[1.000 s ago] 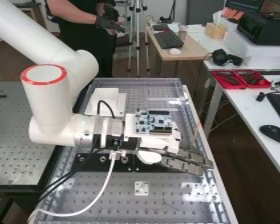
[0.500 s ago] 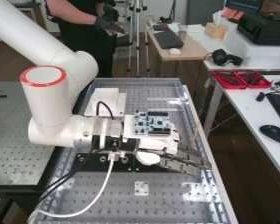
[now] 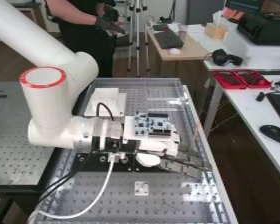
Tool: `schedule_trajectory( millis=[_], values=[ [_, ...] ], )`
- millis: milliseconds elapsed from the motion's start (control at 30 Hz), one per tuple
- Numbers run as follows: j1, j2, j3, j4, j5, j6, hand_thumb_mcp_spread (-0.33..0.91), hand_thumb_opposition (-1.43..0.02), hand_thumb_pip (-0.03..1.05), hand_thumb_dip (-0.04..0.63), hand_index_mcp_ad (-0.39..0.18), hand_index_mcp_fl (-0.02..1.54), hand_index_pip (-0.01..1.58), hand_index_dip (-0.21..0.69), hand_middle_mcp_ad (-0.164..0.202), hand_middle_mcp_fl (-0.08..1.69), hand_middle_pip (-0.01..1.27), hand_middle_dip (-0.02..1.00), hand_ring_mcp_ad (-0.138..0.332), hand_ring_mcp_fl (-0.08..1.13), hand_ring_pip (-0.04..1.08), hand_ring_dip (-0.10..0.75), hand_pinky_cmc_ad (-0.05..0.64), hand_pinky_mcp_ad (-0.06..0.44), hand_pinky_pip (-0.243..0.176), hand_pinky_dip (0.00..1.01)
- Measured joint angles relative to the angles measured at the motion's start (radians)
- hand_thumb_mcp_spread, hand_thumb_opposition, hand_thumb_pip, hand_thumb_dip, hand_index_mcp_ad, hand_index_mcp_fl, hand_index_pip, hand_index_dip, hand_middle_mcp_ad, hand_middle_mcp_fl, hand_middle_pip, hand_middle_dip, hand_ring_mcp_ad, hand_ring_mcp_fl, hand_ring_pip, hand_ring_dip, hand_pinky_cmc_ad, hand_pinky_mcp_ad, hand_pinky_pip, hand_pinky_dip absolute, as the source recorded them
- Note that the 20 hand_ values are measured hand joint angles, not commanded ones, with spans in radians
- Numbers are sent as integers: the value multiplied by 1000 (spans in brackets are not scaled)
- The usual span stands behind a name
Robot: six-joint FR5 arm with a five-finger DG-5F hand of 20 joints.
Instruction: Grab the drill bit and place it in the clear container
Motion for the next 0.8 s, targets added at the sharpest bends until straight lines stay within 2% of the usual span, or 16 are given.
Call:
schedule_trajectory(
  millis=[300, 400, 600, 667, 800],
  values=[
    [-1, -3, 2, 6, -3, 1, 536, -853, 559, 239, -201, 487, 1162, 126, 59, 319, 126, 204, 183, 93, 87, 38, 379, 136, -38, 188],
    [-1, -3, -1, 20, -1, 8, 562, -880, 552, 239, -195, 597, 1272, 141, 56, 319, 126, 204, 185, 93, 87, 38, 377, 134, -37, 188],
    [0, -3, -12, 53, 2, 29, 602, -909, 508, 239, -194, 654, 1258, 138, 59, 328, 126, 202, 182, 110, 89, 38, 379, 134, -31, 192],
    [0, -3, -14, 60, 3, 38, 613, -911, 496, 239, -192, 695, 1215, 138, 59, 384, 126, 206, 182, 113, 87, 38, 377, 138, -30, 192],
    [1, -3, -16, 65, 5, 41, 618, -923, 496, 237, -192, 733, 1164, 140, 59, 386, 126, 206, 180, 126, 94, 49, 394, 138, -28, 192]
  ],
)
